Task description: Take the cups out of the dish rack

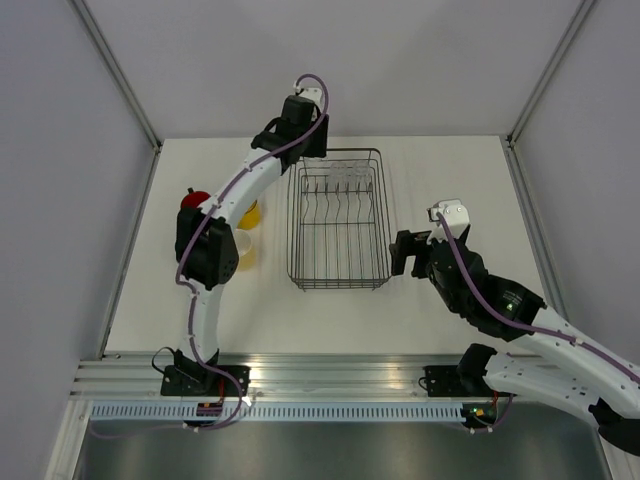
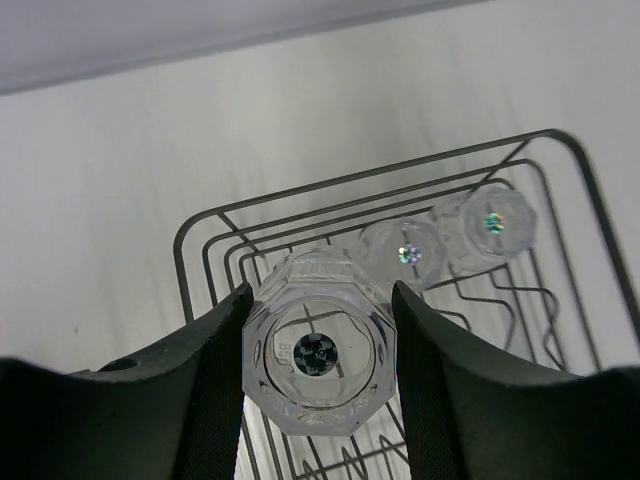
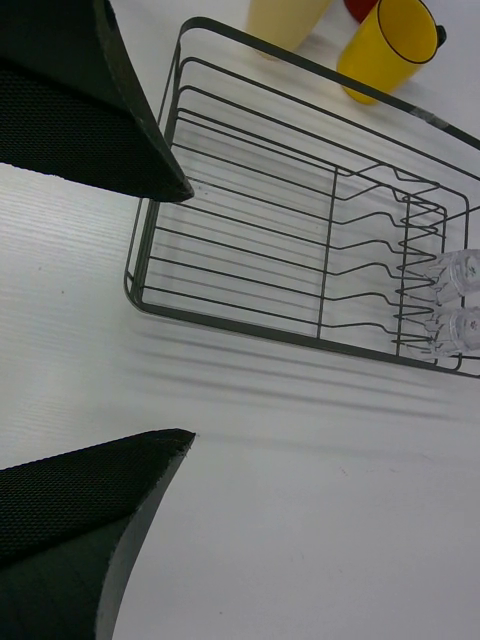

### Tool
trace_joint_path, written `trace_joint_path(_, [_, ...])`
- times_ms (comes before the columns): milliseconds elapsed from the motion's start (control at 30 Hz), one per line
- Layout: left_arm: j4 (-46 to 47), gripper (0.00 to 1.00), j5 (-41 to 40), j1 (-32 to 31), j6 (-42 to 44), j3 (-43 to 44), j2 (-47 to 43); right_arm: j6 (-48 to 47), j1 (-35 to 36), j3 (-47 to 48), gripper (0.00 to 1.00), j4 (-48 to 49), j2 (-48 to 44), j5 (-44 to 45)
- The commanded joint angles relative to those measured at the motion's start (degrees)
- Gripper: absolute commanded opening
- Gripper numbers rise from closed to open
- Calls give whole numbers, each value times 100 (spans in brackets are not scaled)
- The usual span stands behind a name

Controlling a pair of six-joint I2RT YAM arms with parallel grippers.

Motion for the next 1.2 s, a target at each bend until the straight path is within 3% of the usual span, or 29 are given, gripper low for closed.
trace_joint_path(0, [225, 2, 432, -59, -241, -304, -1079, 190, -21, -53, 98, 410, 77, 320])
trace_joint_path(233, [980, 2, 1742, -86, -944, -1543, -2582, 341, -30, -115, 98, 1324, 192, -100])
trace_joint_path(400, [1798, 2, 3075, -86, -1804, -2588, -3513, 314, -83, -299, 98, 2291, 104, -1224])
trace_joint_path(667, [4439, 2, 5239, -94, -4036, -3926, -4218, 261, -180, -1, 96, 2766, 42, -2429])
trace_joint_path(900, [6455, 2, 5786, -217, -5865, -4937, -4385, -46, -188, 236, 89, 2933, 94, -2922])
trace_joint_path(1167, [6800, 2, 5479, -569, -6446, -5491, -4622, -415, -197, 526, 73, 3021, 314, -2984])
